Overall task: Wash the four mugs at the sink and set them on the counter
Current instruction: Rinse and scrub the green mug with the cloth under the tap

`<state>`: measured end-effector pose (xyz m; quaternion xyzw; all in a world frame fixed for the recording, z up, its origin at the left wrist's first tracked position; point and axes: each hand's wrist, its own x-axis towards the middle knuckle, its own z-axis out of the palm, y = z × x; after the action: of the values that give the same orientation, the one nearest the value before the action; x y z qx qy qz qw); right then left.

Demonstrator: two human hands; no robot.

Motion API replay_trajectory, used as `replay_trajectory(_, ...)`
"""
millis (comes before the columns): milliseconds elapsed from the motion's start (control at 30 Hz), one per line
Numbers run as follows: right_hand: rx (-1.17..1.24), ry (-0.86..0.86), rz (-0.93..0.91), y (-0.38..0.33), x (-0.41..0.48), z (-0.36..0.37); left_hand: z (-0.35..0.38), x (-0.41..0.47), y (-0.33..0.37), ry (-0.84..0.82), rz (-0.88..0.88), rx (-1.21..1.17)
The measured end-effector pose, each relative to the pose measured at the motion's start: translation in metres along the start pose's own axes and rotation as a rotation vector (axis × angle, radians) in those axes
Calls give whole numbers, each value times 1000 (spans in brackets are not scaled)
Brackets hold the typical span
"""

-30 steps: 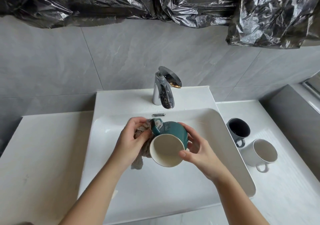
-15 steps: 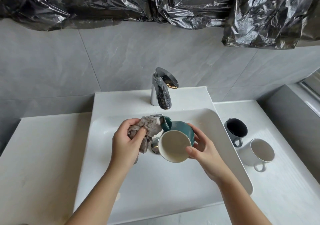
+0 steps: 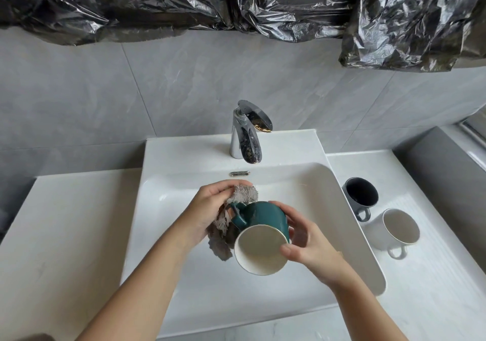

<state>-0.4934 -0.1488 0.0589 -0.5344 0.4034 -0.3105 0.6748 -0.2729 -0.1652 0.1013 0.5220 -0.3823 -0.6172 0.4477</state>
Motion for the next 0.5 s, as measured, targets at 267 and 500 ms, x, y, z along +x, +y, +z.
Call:
replay_trajectory(267,271,-86,41,10,-3,11,-1,-1,-16,-68,-107,123)
replay_trajectory(500,130,-66,58,-4,8,5,-7,0,-20,204,47,-245)
